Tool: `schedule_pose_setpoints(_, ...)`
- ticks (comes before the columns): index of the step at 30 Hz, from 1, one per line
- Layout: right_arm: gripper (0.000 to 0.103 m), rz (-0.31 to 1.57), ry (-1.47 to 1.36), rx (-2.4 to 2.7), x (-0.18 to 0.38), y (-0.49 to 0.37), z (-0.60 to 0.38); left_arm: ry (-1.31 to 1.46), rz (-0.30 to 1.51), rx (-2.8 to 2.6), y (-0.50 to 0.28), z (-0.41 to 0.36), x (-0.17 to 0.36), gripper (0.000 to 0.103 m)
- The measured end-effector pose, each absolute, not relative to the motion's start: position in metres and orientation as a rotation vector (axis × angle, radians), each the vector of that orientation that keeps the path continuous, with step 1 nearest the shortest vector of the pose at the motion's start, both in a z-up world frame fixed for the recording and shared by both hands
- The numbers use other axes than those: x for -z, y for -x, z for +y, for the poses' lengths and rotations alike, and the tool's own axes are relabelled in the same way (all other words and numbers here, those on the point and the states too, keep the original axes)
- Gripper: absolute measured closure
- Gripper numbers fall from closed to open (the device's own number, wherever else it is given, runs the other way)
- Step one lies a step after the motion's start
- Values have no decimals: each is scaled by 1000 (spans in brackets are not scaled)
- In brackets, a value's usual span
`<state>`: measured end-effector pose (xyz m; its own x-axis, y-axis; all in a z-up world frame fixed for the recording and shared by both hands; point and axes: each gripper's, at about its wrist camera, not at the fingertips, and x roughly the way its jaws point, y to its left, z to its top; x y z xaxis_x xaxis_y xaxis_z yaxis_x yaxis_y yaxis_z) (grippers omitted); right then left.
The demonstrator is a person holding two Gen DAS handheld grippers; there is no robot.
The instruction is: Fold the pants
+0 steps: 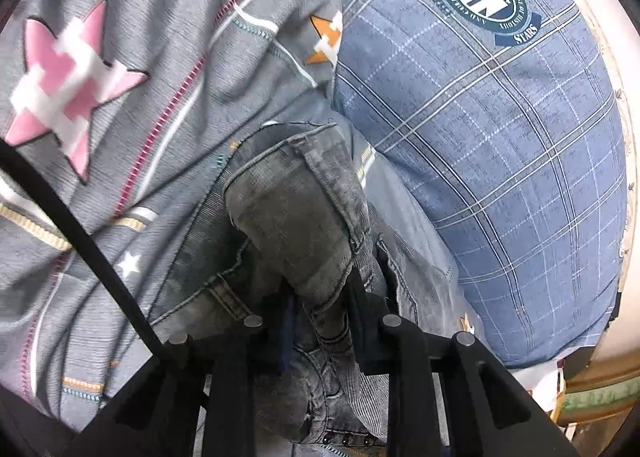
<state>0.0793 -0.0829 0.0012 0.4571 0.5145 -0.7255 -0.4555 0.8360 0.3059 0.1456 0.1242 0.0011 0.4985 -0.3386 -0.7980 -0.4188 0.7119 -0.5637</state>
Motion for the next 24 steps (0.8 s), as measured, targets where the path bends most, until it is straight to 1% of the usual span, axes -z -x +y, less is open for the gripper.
schedule_pose_setpoints(2, 18, 904, -19, -573, -3, -79, -77, 828, 1114, -63, -146, 126, 4, 79)
schedule_pose_setpoints(3, 18, 904, -1, -552, 0, -81, -74, 829, 1129, -66, -146, 126, 6, 75)
schedule_pose_setpoints(4, 22, 918, 9, -554, 4, -85, -71, 832, 1142, -64, -148, 126, 8, 71)
schedule_pose_setpoints(5, 25, 934, 12, -567, 9, -89, -68, 842, 1152, -58, -149, 127, 11, 62)
schedule_pose_setpoints(6, 34, 950, 17, -583, 16, -93, -66, 860, 1151, -59, -148, 129, 11, 52)
schedule_pose_setpoints(7, 45, 966, 30, -590, 23, -95, -62, 864, 1137, -68, -146, 132, 9, 49)
schedule_pose_setpoints(8, 52, 987, 49, -589, 29, -97, -58, 860, 1125, -76, -145, 132, 7, 41)
schedule_pose_setpoints(9, 65, 999, 63, -585, 35, -97, -55, 847, 1101, -84, -145, 133, 3, 30)
schedule_pose_setpoints(10, 71, 1002, 66, -587, 39, -94, -54, 831, 1092, -88, -147, 133, 3, 23)
schedule_pose_setpoints(11, 72, 1005, 65, -591, 41, -93, -54, 801, 1111, -94, -154, 131, 5, 13)
schedule_pose_setpoints(13, 84, 1011, 63, -591, 47, -87, -55, 755, 1195, -86, -166, 124, 19, 13)
schedule_pose_setpoints(14, 87, 1020, 69, -584, 49, -86, -54, 761, 1212, -87, -166, 123, 26, 15)
schedule_pose_setpoints(16, 96, 1020, 66, -578, 50, -87, -56, 768, 1196, -118, -165, 124, 29, 40)
schedule_pose_setpoints(17, 98, 1017, 65, -565, 51, -90, -55, 761, 1194, -125, -164, 124, 28, 61)
schedule_pose_setpoints(18, 101, 1017, 59, -552, 53, -93, -54, 767, 1189, -120, -163, 125, 27, 71)
schedule_pose_setpoints(20, 103, 1011, 27, -548, 52, -95, -59, 803, 1168, -97, -157, 130, 22, 80)
schedule_pose_setpoints(24, 103, 973, 7, -543, 39, -88, -68, 759, 1136, -77, -140, 132, 0, 82)
